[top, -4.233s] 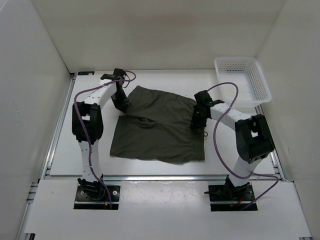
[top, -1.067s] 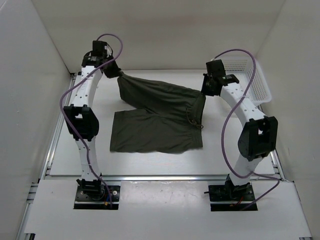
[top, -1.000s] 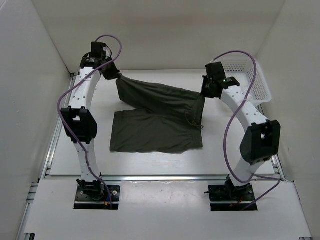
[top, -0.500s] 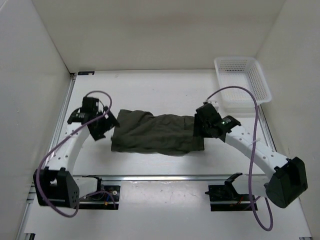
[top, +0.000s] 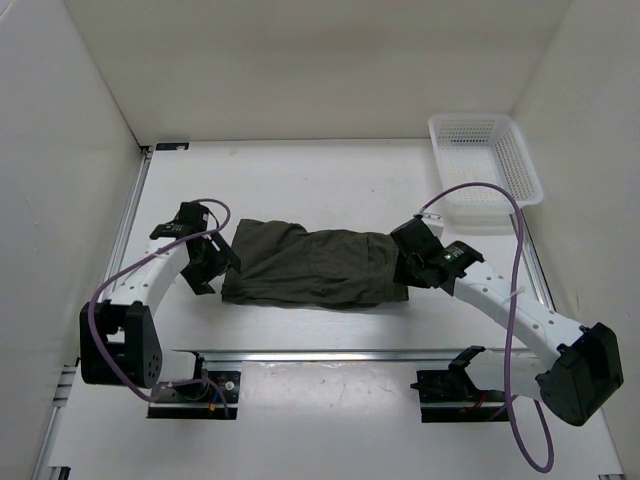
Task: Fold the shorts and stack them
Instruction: Fold the shorts
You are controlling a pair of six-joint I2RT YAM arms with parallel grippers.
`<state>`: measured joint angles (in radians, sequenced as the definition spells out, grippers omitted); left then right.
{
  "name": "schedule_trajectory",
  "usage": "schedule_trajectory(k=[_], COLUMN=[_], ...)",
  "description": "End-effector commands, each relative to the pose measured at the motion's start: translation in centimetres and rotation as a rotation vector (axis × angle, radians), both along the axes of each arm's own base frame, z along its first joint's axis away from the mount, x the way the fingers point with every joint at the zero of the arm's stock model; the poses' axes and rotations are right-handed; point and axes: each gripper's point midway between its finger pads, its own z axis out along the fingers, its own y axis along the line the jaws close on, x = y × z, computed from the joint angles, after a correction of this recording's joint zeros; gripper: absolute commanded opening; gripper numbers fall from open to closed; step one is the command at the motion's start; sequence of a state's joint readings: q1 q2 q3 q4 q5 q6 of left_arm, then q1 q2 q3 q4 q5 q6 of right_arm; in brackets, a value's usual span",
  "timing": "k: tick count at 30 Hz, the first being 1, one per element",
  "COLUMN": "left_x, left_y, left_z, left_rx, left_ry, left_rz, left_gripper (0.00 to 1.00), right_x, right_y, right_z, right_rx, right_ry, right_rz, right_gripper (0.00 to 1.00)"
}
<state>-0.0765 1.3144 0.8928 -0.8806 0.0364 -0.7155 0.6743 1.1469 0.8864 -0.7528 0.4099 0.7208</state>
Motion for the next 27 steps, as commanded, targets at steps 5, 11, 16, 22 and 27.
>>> schedule_trajectory(k=[5, 11, 16, 22, 27], left_x=[1.6, 1.8, 1.5, 1.7, 2.5], left_y=[-0.1, -0.1, 0.0, 0.0, 0.0], left_z=[0.7, 0.7, 0.3, 0.1, 1.1], left_rx=[0.037, 0.053, 0.057, 0.065, 0.065], left_ry=[-0.029, -0.04, -0.03, -0.022, -0.052], left_rz=[-0.015, -0.02, -0.029, -0.049, -0.057], left_gripper=[0.81, 0.69, 0.69, 0.73, 0.76], right_x=[2.8, 1.9, 0.2, 2.5, 3.1], right_y=[3.7, 3.7, 2.4, 2.9, 0.2], right_z=[3.0, -3.3, -9.3, -3.7, 1.2], right_rx=[0.143, 0.087, 0.046, 0.057, 0.052], right_ry=[-0.074, 0.061, 0.177, 0.065, -0.061], right_rz=[0.029, 0.008, -0.042, -0.021, -0.046], right_gripper=[0.31, 0.18, 0.18, 0.56, 0.94])
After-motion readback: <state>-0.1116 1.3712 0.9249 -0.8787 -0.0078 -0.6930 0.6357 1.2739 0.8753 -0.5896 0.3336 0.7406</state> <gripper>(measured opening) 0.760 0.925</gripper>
